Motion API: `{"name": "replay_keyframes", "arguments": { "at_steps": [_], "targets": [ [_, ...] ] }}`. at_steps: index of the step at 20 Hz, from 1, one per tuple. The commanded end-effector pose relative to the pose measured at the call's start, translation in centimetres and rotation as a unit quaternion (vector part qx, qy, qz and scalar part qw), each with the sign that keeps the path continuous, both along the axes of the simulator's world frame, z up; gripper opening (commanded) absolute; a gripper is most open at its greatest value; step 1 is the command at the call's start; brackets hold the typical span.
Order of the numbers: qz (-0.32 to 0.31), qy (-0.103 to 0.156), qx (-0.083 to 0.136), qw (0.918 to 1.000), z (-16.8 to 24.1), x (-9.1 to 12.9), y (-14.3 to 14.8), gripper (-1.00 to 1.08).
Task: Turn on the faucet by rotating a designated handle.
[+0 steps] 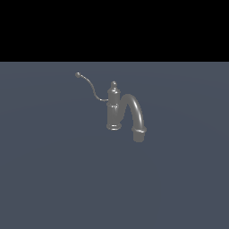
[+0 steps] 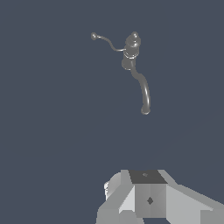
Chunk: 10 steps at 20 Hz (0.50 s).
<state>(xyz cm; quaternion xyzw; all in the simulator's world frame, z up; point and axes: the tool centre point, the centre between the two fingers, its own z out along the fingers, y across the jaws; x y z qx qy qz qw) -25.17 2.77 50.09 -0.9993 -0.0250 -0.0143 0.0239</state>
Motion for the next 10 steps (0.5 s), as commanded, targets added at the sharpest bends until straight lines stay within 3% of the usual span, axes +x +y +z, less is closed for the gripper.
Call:
{"name": "replay_keyframes", "arguments": {
  "at_steps": [1,10],
  "targets": [
    [0.000,0.000,0.000,1.0000,0.00,0.00,0.00,-1.00],
    [-0.021,0.001,0.000,0.9998,-0.79,0.61,0.96,-1.00]
  ]
}}
